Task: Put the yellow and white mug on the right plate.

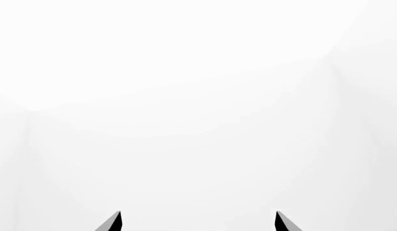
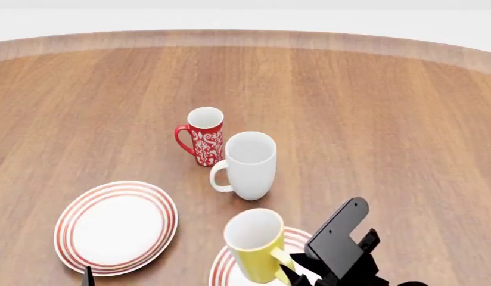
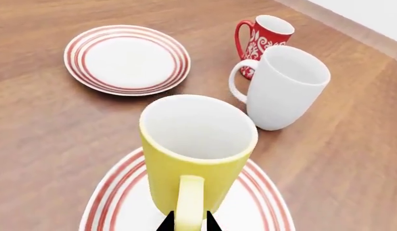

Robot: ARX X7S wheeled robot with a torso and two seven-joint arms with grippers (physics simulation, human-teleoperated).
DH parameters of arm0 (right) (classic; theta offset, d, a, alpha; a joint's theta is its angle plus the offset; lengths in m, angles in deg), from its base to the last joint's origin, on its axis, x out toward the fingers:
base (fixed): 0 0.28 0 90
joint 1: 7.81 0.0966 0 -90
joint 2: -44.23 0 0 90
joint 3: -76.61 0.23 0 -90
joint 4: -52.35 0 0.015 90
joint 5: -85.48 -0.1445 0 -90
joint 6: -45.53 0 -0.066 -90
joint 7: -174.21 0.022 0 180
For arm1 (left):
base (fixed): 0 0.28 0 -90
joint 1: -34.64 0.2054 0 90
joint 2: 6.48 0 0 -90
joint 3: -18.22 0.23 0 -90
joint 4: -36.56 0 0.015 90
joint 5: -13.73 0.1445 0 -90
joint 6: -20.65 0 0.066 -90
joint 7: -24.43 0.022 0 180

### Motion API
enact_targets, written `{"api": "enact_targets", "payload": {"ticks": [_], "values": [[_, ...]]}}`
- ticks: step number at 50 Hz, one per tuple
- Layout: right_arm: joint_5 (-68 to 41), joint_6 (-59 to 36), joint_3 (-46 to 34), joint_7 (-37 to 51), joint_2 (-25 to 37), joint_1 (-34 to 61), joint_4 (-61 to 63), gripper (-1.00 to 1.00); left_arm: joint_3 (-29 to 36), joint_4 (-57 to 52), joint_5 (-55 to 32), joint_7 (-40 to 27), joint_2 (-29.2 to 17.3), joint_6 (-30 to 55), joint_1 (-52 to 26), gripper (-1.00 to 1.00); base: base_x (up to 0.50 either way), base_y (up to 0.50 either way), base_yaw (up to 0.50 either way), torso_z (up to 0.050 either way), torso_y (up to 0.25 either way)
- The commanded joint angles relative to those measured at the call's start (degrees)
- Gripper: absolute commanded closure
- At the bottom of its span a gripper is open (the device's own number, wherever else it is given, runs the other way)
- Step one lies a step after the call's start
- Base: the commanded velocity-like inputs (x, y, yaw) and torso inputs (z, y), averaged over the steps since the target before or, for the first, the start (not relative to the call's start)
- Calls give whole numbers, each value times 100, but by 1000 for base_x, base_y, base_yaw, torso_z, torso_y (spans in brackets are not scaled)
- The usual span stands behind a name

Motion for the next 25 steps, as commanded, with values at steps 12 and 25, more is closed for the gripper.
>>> {"api": "enact_targets", "payload": {"ticks": [12, 25], "values": [[333, 29, 87, -144, -254, 43, -294, 100, -100, -53, 87, 104, 80, 79, 1, -100, 0, 0, 0, 0, 1], [405, -18, 34, -131, -288, 39, -349, 100, -77, -70, 76, 87, 59, 115, -2, -100, 0, 0, 0, 0, 0]]}}
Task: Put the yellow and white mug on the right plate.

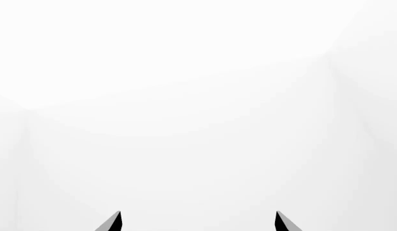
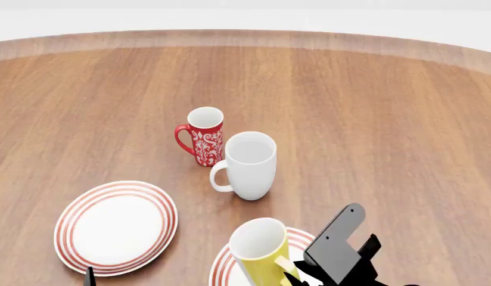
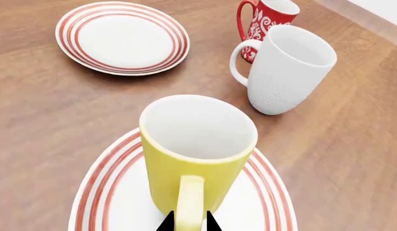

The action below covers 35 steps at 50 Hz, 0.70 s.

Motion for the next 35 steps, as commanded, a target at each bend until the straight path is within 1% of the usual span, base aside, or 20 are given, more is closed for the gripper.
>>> {"api": "enact_targets", "payload": {"ticks": [1, 17, 35], "values": [[216, 33, 151, -138, -185, 41, -89, 100, -132, -61, 85, 121, 101, 67, 5, -100, 0, 0, 0, 0, 0], [300, 195, 153, -247, -383, 68, -537, 100, -117, -10, 65, 73, 94, 92, -51, -100, 0, 0, 0, 0, 1], [329, 83, 104, -216, -416, 13, -567, 100, -76, -17, 51, 45, 62, 115, -55, -100, 0, 0, 0, 0, 0]]}}
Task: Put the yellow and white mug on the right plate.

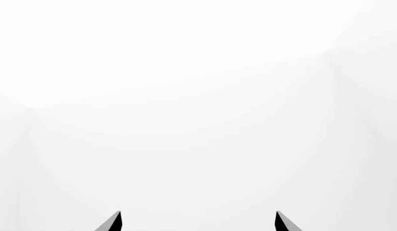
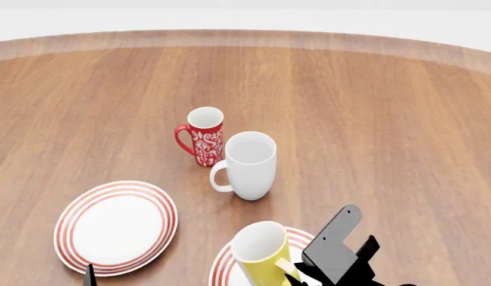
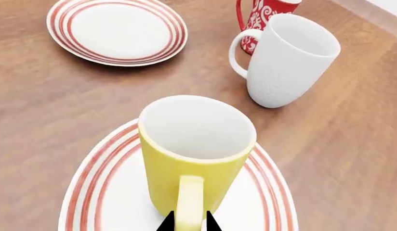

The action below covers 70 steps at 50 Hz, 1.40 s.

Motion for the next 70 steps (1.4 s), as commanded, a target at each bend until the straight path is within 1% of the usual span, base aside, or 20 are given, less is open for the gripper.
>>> {"api": "enact_targets", "payload": {"ticks": [1, 10, 11, 14, 16, 17, 19, 21, 29, 39, 48, 57, 59, 60, 62, 64, 66, 70], "values": [[192, -24, 113, -115, -152, -43, -50, 100, -126, -46, 86, 115, 97, 40, 10, -100, 0, 0, 0, 0, 0], [183, -138, 83, -83, -65, -80, 118, 100, -108, -48, 84, 97, 73, 33, 13, -100, 0, 0, 0, 0, 0], [163, -219, 81, -25, -3, -90, 243, -100, -105, -49, 86, 96, 70, 32, 16, -100, 0, 0, 0, 0, 0], [136, -323, 74, 58, 128, -122, 503, -100, -97, -55, 87, 93, 65, 37, 19, -100, 0, 0, 0, 0, 0], [75, -546, 41, 193, 372, -171, 1017, -100, -94, -63, 92, 88, 62, 39, 21, -100, 0, 0, 0, 0, 0], [8, -738, 18, 311, 600, -207, 1480, -100, -94, -64, 94, 84, 60, 38, 21, -100, 0, 0, 0, 0, 0], [-26, -838, 11, 397, 755, -231, 1781, -100, -89, -52, 97, 74, 57, 27, 20, -100, 0, 0, 0, 0, 0], [-124, -1017, -4, 500, 1060, -271, 2372, -100, -79, -36, 100, 66, 55, 13, 18, -100, 0, 0, 0, 0, 0], [-332, -1330, -25, 742, 1766, -372, 3649, -100, -61, -72, 112, 59, 48, 39, 22, -100, 0, 0, 0, 0, 0], [-563, -1384, 30, 988, 2236, -546, 4473, -100, -50, -124, 104, 52, 31, 74, 23, -100, 0, 0, 0, 0, 0], [-806, -1131, 129, 1291, 2679, -899, 5078, -100, -36, -113, 56, 42, 18, 98, 20, -100, 0, 0, 0, 0, 0], [-1300, -272, 411, 1978, 3369, -1588, 5932, -100, -60, -147, 4, 26, 12, 172, 4, -100, 0, 0, 0, 0, 0], [-1373, -17, 506, 2235, 3415, -1729, 5942, -100, -61, -138, -6, 21, 12, 178, -6, -100, 0, 0, 0, 0, 0], [-1387, 107, 552, 2347, 3409, -1785, 5919, -100, -62, -129, -15, 19, 11, 180, -15, -100, 0, 0, 0, 0, 0], [-1283, 690, 758, 2950, 3291, -2052, 5725, -100, -74, -71, -241, 66, 27, 299, -66, -100, 0, 0, 0, 0, 0], [-1274, 1084, 916, 3370, 3161, -2239, 5541, -100, -117, 25, -412, 64, 26, 318, -133, -100, 0, 0, 0, 0, 0], [-928, 1647, 1113, 3972, 2923, -2483, 5283, -100, -184, 76, -507, 47, 2, 314, -191, -100, 0, 0, 0, 0, 0], [-995, 2584, 1509, 4642, 2603, -2892, 5074, -100, -261, 58, -587, 26, -26, 344, -238, -100, 0, 0, 0, 0, 0]]}}
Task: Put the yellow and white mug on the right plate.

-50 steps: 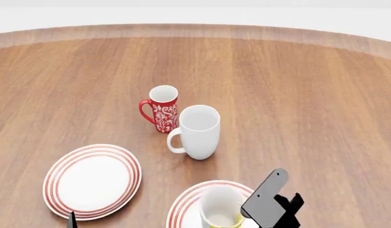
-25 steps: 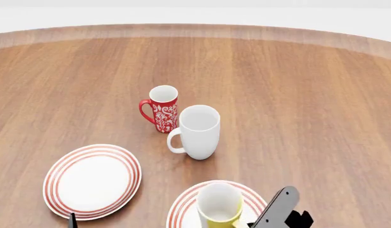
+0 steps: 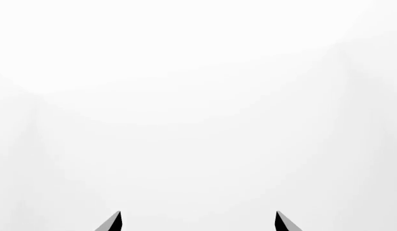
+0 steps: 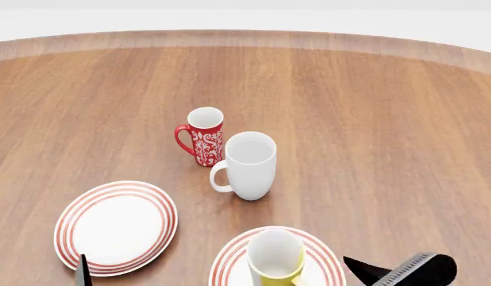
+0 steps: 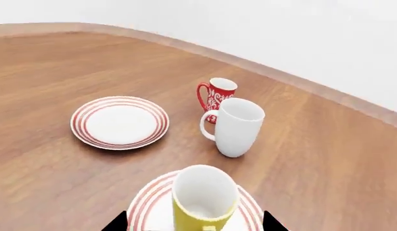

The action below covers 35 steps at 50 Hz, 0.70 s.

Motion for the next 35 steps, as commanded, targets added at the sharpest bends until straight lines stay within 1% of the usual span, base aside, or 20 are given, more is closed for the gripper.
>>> {"api": "enact_targets", "payload": {"ticks": [1, 2, 4, 6, 7, 8, 9, 11, 12, 13, 14, 15, 18, 19, 20, 23, 25, 31, 35], "values": [[440, 2410, 1019, 1728, -581, -1118, -415, -100, -324, 55, -212, 96, 54, 99, -131, -100, 0, 0, 0, 0, 0], [422, 2656, 1108, 1808, -649, -1224, -447, -100, -367, 65, -234, 75, 24, 58, -139, -100, 0, 0, 0, 0, 0], [793, 3234, 1361, 2100, -878, -1409, -710, -100, -489, 82, -344, 52, -69, 8, -163, -100, 0, 0, 0, 0, 0], [1053, 3507, 1518, 2323, -1005, -1507, -852, -100, -584, 92, -379, 4, -138, -69, -136, -100, 0, 0, 0, 0, 0], [1011, 3700, 1596, 2365, -1084, -1573, -917, -100, -676, 122, -300, -85, -189, -228, -99, -100, 0, 0, 0, 0, 0], [1217, 4004, 1778, 2564, -1251, -1679, -1113, -100, -760, 178, -268, -131, -274, -345, -54, -100, 0, 0, 0, 0, 0], [1339, 4117, 1838, 2615, -1300, -1716, -1177, -100, -798, 214, -212, -169, -304, -421, -39, -100, 0, 0, 0, 0, 0], [1927, 4663, 2301, 3073, -1542, -1913, -1422, -100, -1017, 411, -32, -353, -441, -682, 44, -100, 0, 0, 0, 0, 0], [2143, 4786, 2485, 3267, -1624, -1979, -1502, -100, -1075, 471, -8, -414, -471, -771, 67, -100, 0, 0, 0, 0, 0], [2569, 4881, 2834, 3662, -1800, -2079, -1687, -100, -1242, 671, 42, -597, -535, -1003, 126, -100, 0, 0, 0, 0, 0], [2442, 4970, 2837, 3619, -1838, -2077, -1754, -100, -1336, 771, 202, -701, -549, -1059, 153, -100, 0, 0, 0, 0, 0], [2917, 4994, 3128, 3895, -1972, -2110, -1925, -100, -1458, 1021, 280, -877, -599, -1305, 154, -100, 0, 0, 0, 0, 0], [2924, 4985, 3149, 3879, -1986, -2122, -1919, -100, -1454, 1033, 282, -885, -603, -1316, 152, -100, 0, 0, 0, 0, 0], [3783, 5075, 3969, 4500, -2169, -2242, -1895, -100, -1975, 1221, -233, -1131, -719, -1139, -15, -100, 0, 0, 0, 0, 0], [3969, 4980, 4153, 4670, -2183, -2267, -1800, -100, -2135, 1197, -401, -1185, -779, -1107, -79, -100, 0, 0, 0, 0, 0], [4117, 4726, 4702, 5082, -2161, -2165, -1582, -100, -2689, 927, -390, -1419, -926, -980, -206, -100, 0, 0, 0, 0, 0], [4008, 4584, 4975, 5261, -2092, -2017, -1431, -100, -3009, 745, -388, -1532, -1017, -885, -285, -100, 0, 0, 0, 0, 0], [4170, 4419, 5393, 5488, -1979, -1985, -1087, -100, -3566, 286, -450, -1662, -1146, -469, -401, -100, 0, 0, 0, 0, 0], [4165, 4467, 5428, 5493, -2015, -1946, -1162, -100, -3764, 67, -551, -1665, -1217, -241, -471, -100, 0, 0, 0, 0, 0]]}}
